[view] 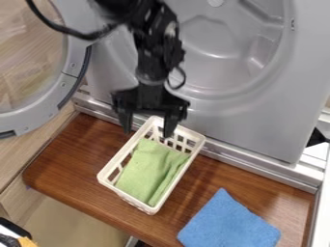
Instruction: Take the green cloth and put it in the white basket
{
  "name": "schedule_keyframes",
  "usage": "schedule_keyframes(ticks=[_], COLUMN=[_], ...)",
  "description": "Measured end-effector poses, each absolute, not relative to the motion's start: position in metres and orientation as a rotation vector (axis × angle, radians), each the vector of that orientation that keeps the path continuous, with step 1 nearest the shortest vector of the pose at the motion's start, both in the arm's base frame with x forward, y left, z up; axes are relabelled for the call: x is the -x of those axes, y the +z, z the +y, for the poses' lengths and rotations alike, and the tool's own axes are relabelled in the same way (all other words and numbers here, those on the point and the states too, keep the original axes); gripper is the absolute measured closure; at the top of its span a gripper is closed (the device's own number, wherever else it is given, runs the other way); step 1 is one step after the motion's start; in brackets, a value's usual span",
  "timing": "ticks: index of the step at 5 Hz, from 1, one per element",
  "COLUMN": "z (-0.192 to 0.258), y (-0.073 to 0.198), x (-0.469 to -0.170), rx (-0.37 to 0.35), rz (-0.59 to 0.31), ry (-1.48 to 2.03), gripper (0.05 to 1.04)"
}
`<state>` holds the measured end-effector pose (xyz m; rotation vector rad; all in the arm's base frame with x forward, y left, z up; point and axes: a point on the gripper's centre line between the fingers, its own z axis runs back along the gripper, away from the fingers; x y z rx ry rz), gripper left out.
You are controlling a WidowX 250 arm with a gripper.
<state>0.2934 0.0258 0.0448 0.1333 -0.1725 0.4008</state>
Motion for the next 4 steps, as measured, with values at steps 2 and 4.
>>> schedule_keyframes(ticks=[2, 4], z=[0.016, -0.002], y=[0.073, 0.123], x=[-0.279, -0.276], rx=[-0.086, -0.065], rz=[-0.094, -0.121], ry=[0.409, 0.364], gripper=[0.083, 0.083])
